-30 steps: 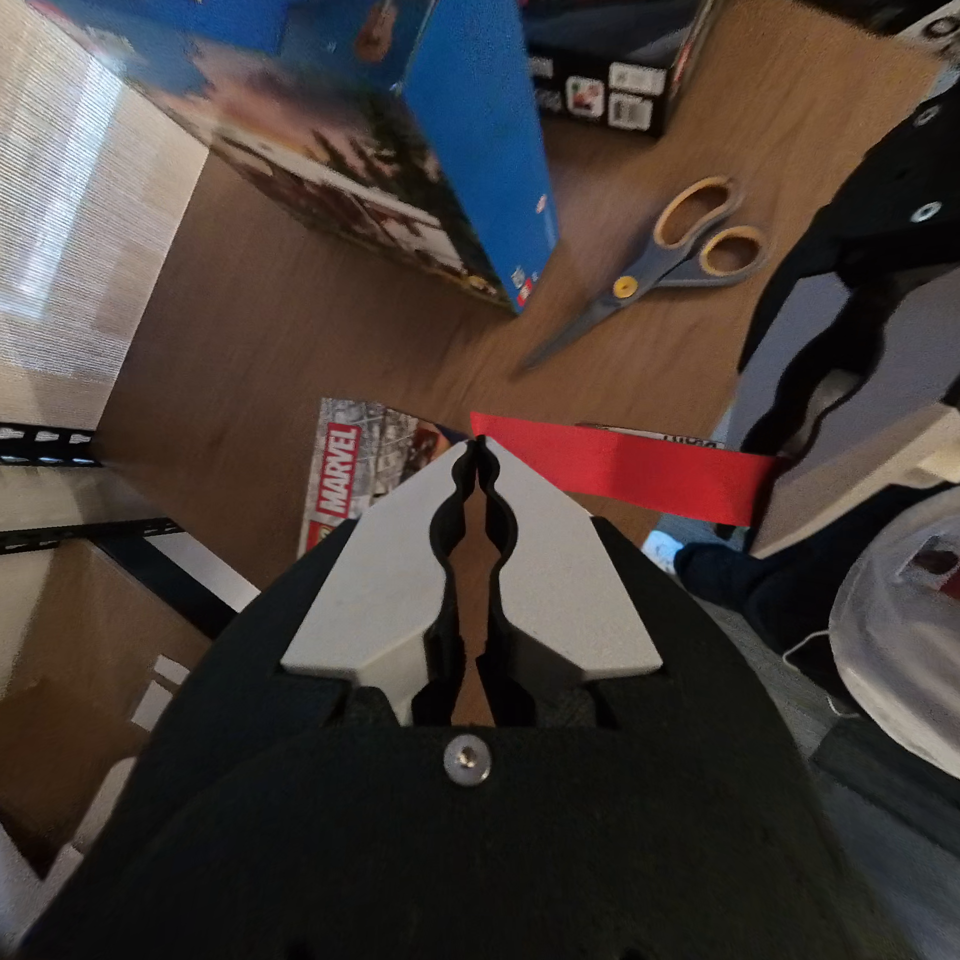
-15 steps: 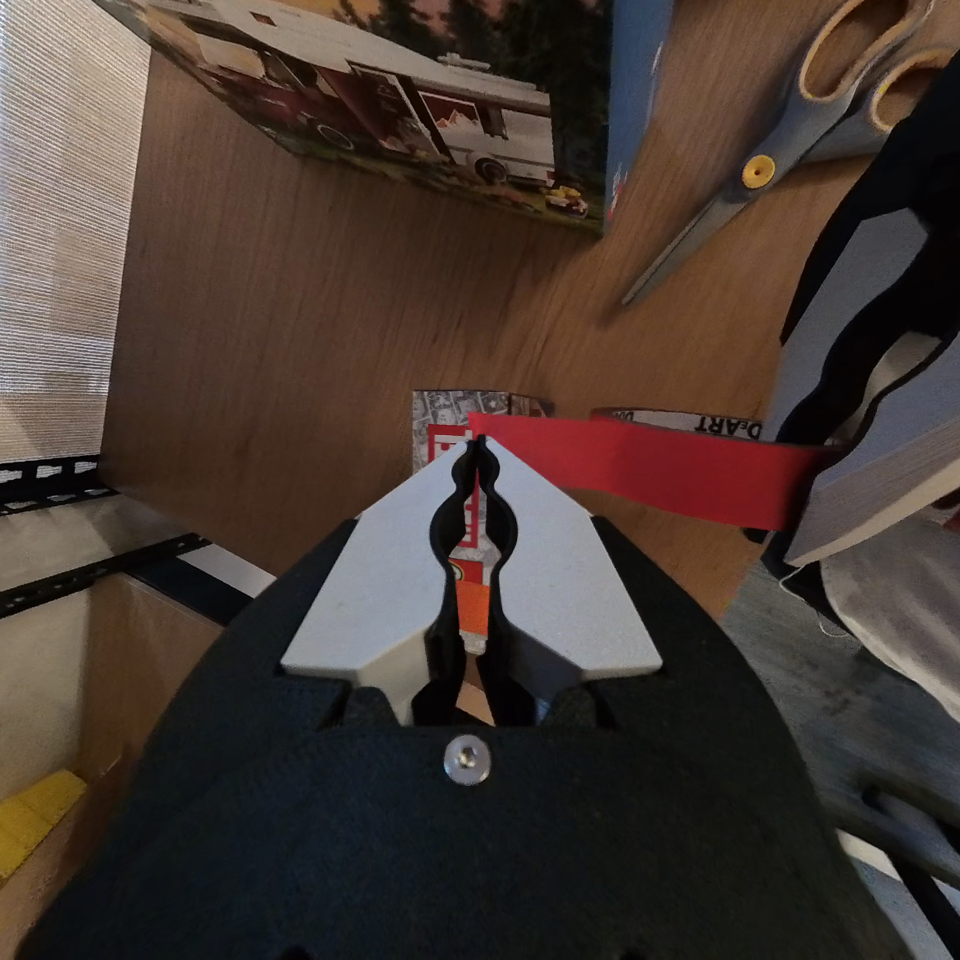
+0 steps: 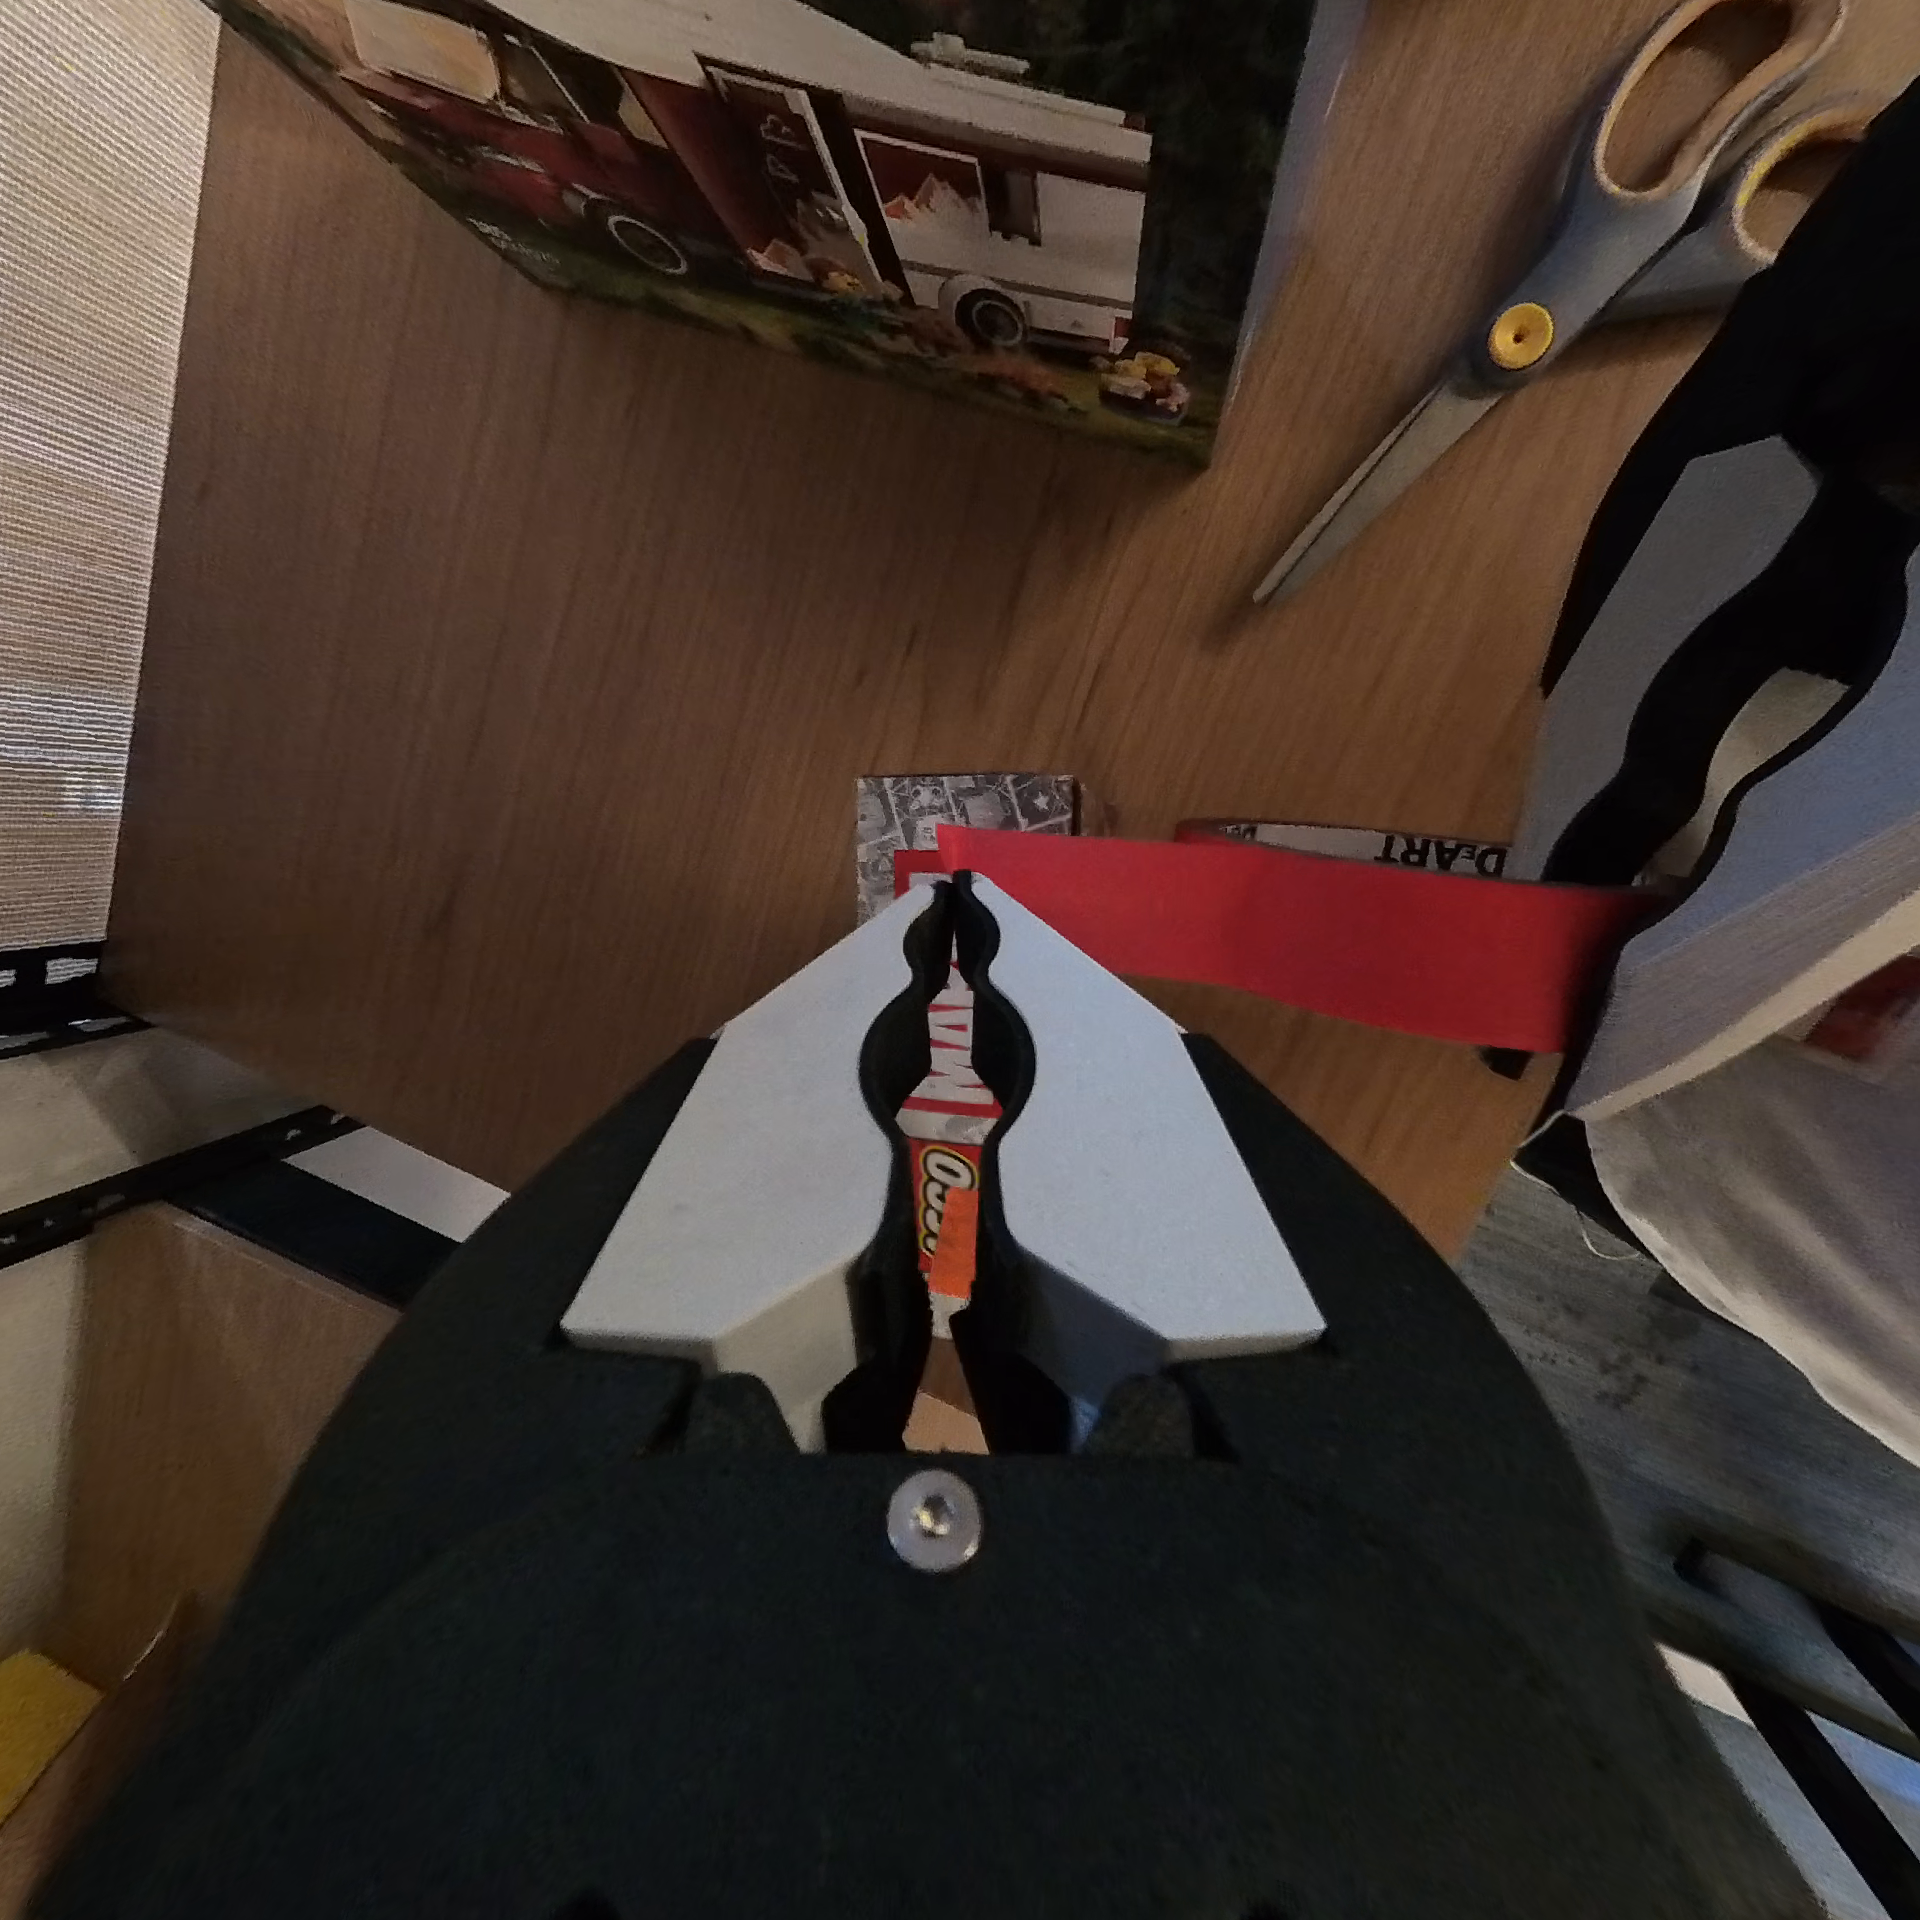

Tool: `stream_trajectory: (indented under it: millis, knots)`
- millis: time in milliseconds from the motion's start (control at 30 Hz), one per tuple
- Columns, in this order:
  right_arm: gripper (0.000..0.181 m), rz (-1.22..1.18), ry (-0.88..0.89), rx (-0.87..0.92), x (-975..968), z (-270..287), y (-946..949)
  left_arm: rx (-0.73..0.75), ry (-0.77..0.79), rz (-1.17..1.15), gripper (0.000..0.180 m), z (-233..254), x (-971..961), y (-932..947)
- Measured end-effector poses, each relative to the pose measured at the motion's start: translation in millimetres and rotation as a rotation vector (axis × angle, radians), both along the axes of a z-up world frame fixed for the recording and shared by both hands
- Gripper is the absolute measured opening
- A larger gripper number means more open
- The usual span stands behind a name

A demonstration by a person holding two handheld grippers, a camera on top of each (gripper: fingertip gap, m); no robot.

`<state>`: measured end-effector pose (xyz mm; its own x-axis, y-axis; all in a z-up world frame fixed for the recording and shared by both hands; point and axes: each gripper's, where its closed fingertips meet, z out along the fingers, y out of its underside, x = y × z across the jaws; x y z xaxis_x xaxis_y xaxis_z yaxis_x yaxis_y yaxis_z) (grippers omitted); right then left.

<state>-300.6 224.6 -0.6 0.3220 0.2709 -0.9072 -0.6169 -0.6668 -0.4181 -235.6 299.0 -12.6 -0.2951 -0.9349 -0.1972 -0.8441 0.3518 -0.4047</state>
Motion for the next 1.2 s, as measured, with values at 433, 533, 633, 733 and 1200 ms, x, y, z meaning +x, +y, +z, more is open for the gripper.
stream_trajectory:
  millis: [433, 533, 633, 733, 1200]
  knots:
    - [0.008, 0.02, 0.027, 0.002, 2.9, -5.1, 1.4, 0.17, -0.082, 0.012, 0.0, -4.4, 2.1, 2.0]
    - [0.008, 0.025, 0.033, 0.002, 3.6, -6.1, 0.9, 0.251, -0.142, 0.015, 0.0, -3.7, 2.3, 2.4]
    - [0.008, 0.029, 0.04, 0.003, 3.9, -6.4, 1.2, 0.354, -0.199, 0.001, 0.0, -3.0, 2.8, 3.0]
    - [0.008, 0.028, 0.038, 0.007, 5.1, -6.7, 2.0, 0.454, -0.24, -0.008, 0.0, -2.3, 3.9, 4.1]
    - [0.007, 0.035, 0.047, 0.005, 6.6, -8.8, 5.3, 0.591, -0.333, 0.001, 0.019, 5.9, 8.2, 11.8]
